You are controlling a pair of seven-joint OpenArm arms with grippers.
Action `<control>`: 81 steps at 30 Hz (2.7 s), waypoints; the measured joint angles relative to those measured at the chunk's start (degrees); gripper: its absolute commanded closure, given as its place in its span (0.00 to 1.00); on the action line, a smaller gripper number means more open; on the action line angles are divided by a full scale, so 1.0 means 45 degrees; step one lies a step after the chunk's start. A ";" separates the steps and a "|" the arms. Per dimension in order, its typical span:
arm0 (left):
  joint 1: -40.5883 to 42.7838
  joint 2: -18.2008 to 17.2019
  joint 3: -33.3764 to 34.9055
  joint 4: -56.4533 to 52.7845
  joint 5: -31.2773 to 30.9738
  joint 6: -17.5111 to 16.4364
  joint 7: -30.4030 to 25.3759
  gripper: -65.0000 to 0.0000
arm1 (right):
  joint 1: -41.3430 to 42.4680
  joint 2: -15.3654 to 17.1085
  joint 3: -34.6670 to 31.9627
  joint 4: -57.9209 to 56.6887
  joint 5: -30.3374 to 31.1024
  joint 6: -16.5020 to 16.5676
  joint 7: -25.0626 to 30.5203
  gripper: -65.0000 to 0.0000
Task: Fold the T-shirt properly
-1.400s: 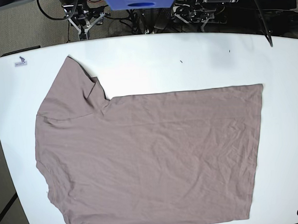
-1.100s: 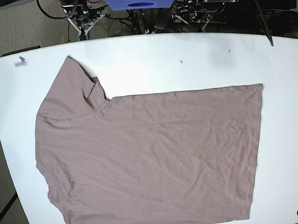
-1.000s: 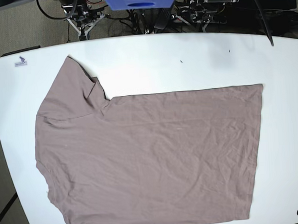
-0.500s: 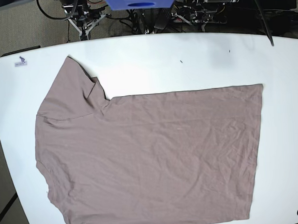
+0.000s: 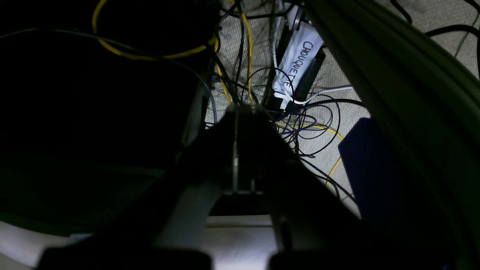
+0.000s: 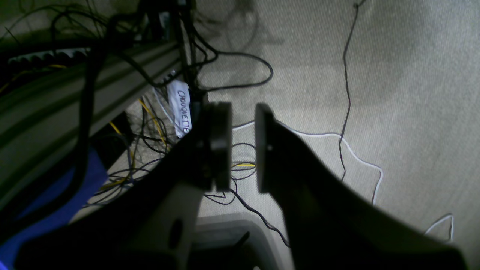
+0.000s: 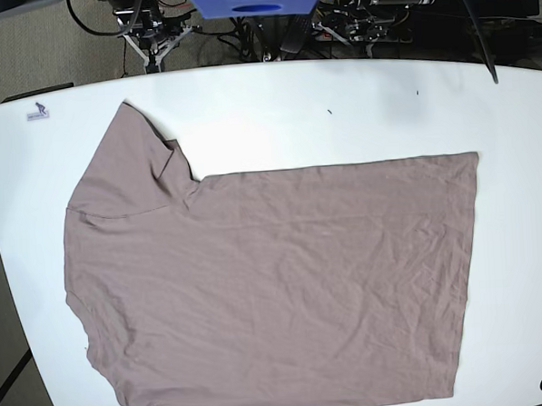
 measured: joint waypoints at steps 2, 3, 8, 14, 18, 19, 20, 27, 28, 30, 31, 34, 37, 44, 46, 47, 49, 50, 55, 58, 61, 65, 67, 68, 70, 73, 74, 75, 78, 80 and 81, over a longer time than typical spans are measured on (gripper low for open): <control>0.0068 0.0000 0.0000 0.0053 0.0000 0.0000 -0.0034 0.99 | -0.0010 -0.0005 0.0000 0.0005 0.0000 0.0000 -0.0015 0.91; 0.0097 0.0000 0.0000 0.0058 0.0005 0.0005 -0.0034 0.99 | -0.0019 -0.0005 0.0000 0.0005 0.0000 0.0000 -0.0015 0.92; 0.0355 0.0000 0.0000 0.0165 0.0000 0.0005 -0.0034 0.99 | -0.0073 0.0000 -0.0005 0.0000 -0.0005 0.0000 -0.0010 0.97; 0.0772 -0.0005 0.0000 0.0466 0.0000 0.0005 -0.0039 0.99 | -0.0083 0.0005 -0.0005 0.0019 0.0000 0.0000 -0.0053 0.95; 0.0835 -0.0010 0.0000 0.0481 0.0000 0.0000 -0.0092 0.99 | -0.0078 0.0000 -0.0015 0.0063 0.0005 0.0049 -0.0058 0.93; 0.0826 -0.0010 0.0000 0.0427 0.0000 0.0005 -0.0083 0.99 | -0.0078 0.0000 -0.0015 0.0068 0.0000 0.0044 -0.0063 0.93; 0.0826 -0.0010 0.0000 0.0403 0.0000 0.0005 0.0005 0.99 | -0.0078 0.0000 -0.0015 0.0078 0.0000 0.0044 -0.0063 0.92; 0.0578 -0.0005 0.0000 0.0272 -0.0005 0.0000 0.0000 0.99 | -0.0034 -0.0005 -0.0015 0.0102 0.0000 0.0049 -0.0073 0.93; 0.0539 -0.0005 0.0000 0.0272 0.0000 -0.0005 0.0000 0.99 | -0.0034 -0.0005 -0.0015 0.0102 0.0000 0.0044 -0.0068 0.93; 0.0476 -0.0005 0.0000 0.0277 0.0000 0.0000 -0.0039 0.99 | -0.0029 -0.0005 -0.0015 0.0102 0.0000 0.0044 -0.0068 0.93; 0.0466 -0.0005 0.0000 0.0277 -0.0005 0.0000 -0.0049 0.99 | -0.0029 -0.0005 -0.0015 0.0102 0.0005 0.0044 -0.0068 0.93; 0.0403 -0.0005 0.0000 0.0287 -0.0005 -0.0005 -0.0049 0.99 | -0.0029 -0.0010 -0.0015 0.0102 0.0005 0.0044 -0.0068 0.94; 0.0418 -0.0005 0.0000 0.0306 -0.0005 -0.0005 -0.0049 0.99 | -0.0029 -0.0010 -0.0015 0.0102 0.0005 0.0044 -0.0073 0.94; 0.0515 -0.0005 0.0000 0.0325 -0.0005 -0.0005 -0.0039 0.99 | -0.0039 -0.0019 -0.0049 0.0112 0.0010 0.0049 -0.0005 0.94; 0.0520 -0.0005 0.0000 0.0325 0.0000 -0.0005 -0.0039 0.92 | -0.0049 -0.0029 -0.0049 0.0112 0.0010 0.0044 0.0063 0.94; 0.0520 -0.0005 0.0000 0.0340 -0.0005 -0.0005 -0.0039 0.88 | -0.0078 -0.0029 -0.0049 0.0121 0.0010 0.0049 0.0194 0.94; 0.0520 -0.0010 0.0000 0.0423 0.0044 -0.0005 0.0005 0.81 | -0.0155 -0.0029 -0.0058 0.0151 0.0058 0.0044 0.0432 0.94; 0.0520 -0.0010 0.0000 0.0461 0.0053 -0.0005 0.0010 0.78 | -0.0185 -0.0024 -0.0063 0.0165 0.0058 0.0049 0.0447 0.94; 0.0607 -0.0010 0.0005 0.0865 0.0097 0.0005 0.0102 0.79 | -0.0359 -0.0029 -0.0063 0.0194 0.0053 0.0049 0.0505 0.94; 0.0680 -0.0010 0.0015 0.1146 0.0087 0.0000 0.0092 0.89 | -0.0393 -0.0019 -0.0063 0.0228 0.0053 0.0044 0.0355 0.93; 0.0729 -0.0010 0.0029 0.1287 0.0087 -0.0005 -0.0102 0.97 | -0.0384 0.0024 -0.0058 0.0248 0.0049 0.0044 0.0136 0.94; 0.0816 -0.0010 0.0029 0.1224 0.0087 -0.0005 -0.0141 1.00 | -0.0359 0.0087 -0.0058 0.0262 0.0053 0.0044 0.0146 0.94; 0.0952 -0.0044 0.0024 0.1350 0.0087 -0.0010 -0.0146 1.00 | -0.0432 0.0097 -0.0058 0.0374 0.0058 0.0039 0.0296 0.94; 0.1030 -0.0044 0.0024 0.1399 0.0092 -0.0010 -0.0146 1.00 | -0.0466 0.0107 -0.0058 0.0398 0.0058 0.0044 0.0340 0.94; 0.1185 -0.0068 0.0024 0.1613 0.0092 0.0000 -0.0165 1.00 | -0.0534 0.0136 -0.0063 0.0447 0.0058 0.0044 0.0335 0.94; 0.1433 -0.0092 0.0024 0.1953 0.0092 0.0000 -0.0112 1.00 | -0.0680 0.0146 -0.0063 0.0461 0.0053 0.0049 0.0243 0.94; 0.1491 -0.0102 0.0024 0.2045 0.0092 0.0000 -0.0092 1.00 | -0.0709 0.0146 -0.0063 0.0461 0.0053 0.0049 0.0209 0.94; 0.1559 -0.0107 0.0024 0.2186 0.0097 0.0000 -0.0083 1.00 | -0.0709 0.0141 -0.0063 0.0452 0.0053 0.0049 0.0141 0.94; 0.1637 -0.0107 0.0019 0.2429 0.0102 0.0000 0.0049 0.99 | -0.0665 0.0121 -0.0058 0.0384 0.0049 0.0039 0.0039 0.94; 0.1642 -0.0102 0.0019 0.2642 0.0102 0.0000 0.0049 0.99 | -0.0573 0.0112 -0.0063 0.0369 0.0044 0.0049 0.0034 0.94; 0.1647 -0.0102 0.0019 0.2671 0.0107 0.0000 0.0049 0.99 | -0.0534 0.0107 -0.0063 0.0369 0.0049 0.0049 0.0044 0.94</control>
